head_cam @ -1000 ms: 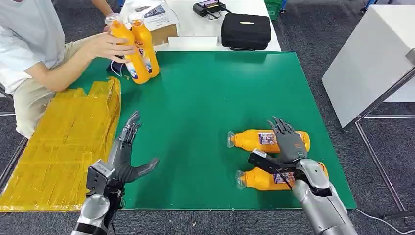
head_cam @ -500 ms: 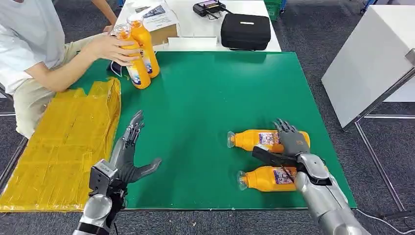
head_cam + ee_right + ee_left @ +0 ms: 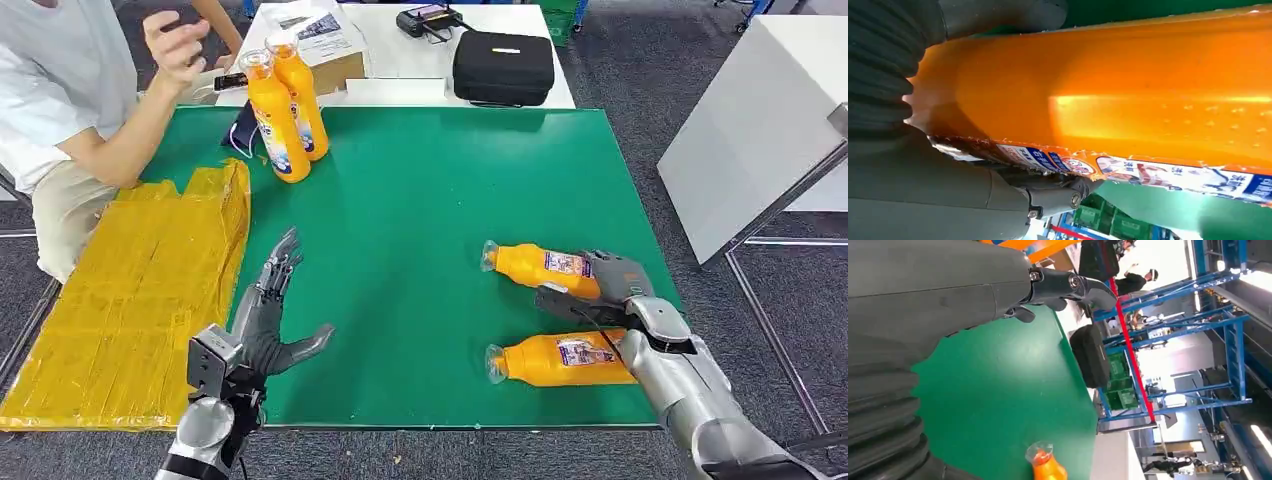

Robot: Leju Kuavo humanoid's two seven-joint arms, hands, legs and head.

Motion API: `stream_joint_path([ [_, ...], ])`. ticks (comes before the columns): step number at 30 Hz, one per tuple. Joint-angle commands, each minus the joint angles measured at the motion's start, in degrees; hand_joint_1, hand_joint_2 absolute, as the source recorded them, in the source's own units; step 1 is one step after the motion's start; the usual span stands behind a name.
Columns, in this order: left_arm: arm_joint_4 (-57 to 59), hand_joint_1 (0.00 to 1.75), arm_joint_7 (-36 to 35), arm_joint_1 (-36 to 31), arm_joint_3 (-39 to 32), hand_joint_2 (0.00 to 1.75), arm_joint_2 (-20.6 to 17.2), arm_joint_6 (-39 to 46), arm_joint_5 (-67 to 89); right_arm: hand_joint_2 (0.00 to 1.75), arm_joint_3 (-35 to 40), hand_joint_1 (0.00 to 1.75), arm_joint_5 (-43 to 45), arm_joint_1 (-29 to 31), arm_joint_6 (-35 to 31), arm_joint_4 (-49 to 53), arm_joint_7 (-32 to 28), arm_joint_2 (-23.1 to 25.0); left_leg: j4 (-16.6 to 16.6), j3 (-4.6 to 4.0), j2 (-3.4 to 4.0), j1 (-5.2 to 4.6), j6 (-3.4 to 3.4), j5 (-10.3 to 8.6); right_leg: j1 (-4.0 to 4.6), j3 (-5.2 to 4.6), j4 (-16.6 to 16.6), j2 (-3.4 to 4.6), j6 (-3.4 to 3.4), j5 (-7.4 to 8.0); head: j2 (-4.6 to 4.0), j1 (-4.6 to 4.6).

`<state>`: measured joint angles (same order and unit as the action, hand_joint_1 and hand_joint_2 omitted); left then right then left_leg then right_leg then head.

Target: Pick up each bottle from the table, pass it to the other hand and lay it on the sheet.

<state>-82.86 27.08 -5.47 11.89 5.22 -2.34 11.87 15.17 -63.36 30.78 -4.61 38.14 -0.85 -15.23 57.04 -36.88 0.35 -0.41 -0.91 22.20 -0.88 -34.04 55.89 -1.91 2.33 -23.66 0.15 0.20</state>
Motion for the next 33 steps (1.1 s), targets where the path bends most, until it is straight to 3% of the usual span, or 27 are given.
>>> stream_joint_path([
  [1,3.2,0.00,-1.2,-2.0,0.5,1.75,0.0,0.5,-0.2,1.75,-3.8,1.75,6.4,-2.7,-9.1,4.4,-4.4,5.4,-0.1,0.22,0.03,0.08,0.09,0.08,0.06,0.23,-0.1,0.15,-0.09,-0.05,0.00,0.00],
  [3,2.9,0.00,-1.6,-2.0,0.7,1.75,0.0,0.6,0.0,1.75,-4.4,1.75,7.0,-5.0,-9.6,10.1,-3.7,6.6,0.0,0.26,0.07,0.10,0.11,0.12,0.08,0.26,-0.1,0.19,-0.11,-0.07,0.00,0.00],
  [5,3.4,0.00,-2.2,-2.7,1.4,1.75,-0.1,0.6,0.3,1.75,-7.5,1.75,10.2,-8.3,-16.3,17.7,-7.2,9.3,0.0,0.28,0.07,0.12,0.14,0.16,0.10,0.28,-0.1,0.21,-0.13,-0.11,0.00,0.02],
  [9,3.9,0.00,-2.3,-3.0,1.7,1.75,0.0,0.6,0.4,1.75,-7.7,1.75,10.0,-9.7,-16.5,21.1,-6.4,9.7,0.0,0.12,0.03,0.07,0.11,0.13,0.08,0.09,0.0,0.14,-0.11,-0.12,0.00,-0.02],
  [11,4.5,0.00,-2.4,-3.8,2.9,1.75,-0.3,0.4,0.7,1.75,-10.0,1.75,14.8,-12.3,-21.6,27.3,-12.4,12.6,0.0,0.18,-0.04,0.11,0.11,0.16,0.11,0.18,0.0,0.08,-0.10,-0.17,0.00,-0.02],
  [17,6.5,0.00,-3.0,-7.1,7.3,1.75,-0.1,0.7,1.8,1.75,-6.4,1.75,21.5,-18.2,-24.7,43.4,-17.0,18.9,0.1,0.06,0.00,0.10,0.14,0.21,0.09,0.06,0.1,0.13,-0.13,-0.21,0.00,0.02],
  [21,7.1,0.00,-3.2,-7.9,8.3,1.75,0.1,0.8,1.8,1.75,-3.3,1.75,27.1,-18.8,-19.9,43.8,-18.8,19.9,0.0,0.04,-0.03,0.12,0.12,0.18,0.11,0.04,0.0,0.07,-0.13,-0.17,0.00,0.02],
  [22,7.8,0.00,-3.3,-8.6,8.9,1.75,0.2,0.7,1.8,1.75,-0.8,1.75,30.5,-18.6,-15.7,41.5,-20.2,20.9,0.0,-0.05,-0.03,0.08,0.08,0.11,0.08,-0.07,0.0,0.03,-0.09,-0.12,0.00,-0.02],
  [26,8.9,0.00,-3.5,-9.7,9.5,1.75,0.3,0.7,1.7,1.75,2.4,1.75,33.9,-18.1,-11.9,37.1,-21.8,22.8,0.0,0.16,0.01,0.12,0.09,0.20,0.10,0.16,0.0,0.12,-0.12,-0.17,0.00,0.02],
  [33,9.0,0.00,-3.7,-9.9,9.6,1.75,0.2,0.7,1.5,1.75,3.2,1.75,34.1,-17.5,-12.6,35.7,-22.0,22.7,-0.1,0.10,0.05,0.10,0.07,0.17,0.09,0.07,-0.1,0.13,-0.10,-0.14,0.00,-0.02],
])
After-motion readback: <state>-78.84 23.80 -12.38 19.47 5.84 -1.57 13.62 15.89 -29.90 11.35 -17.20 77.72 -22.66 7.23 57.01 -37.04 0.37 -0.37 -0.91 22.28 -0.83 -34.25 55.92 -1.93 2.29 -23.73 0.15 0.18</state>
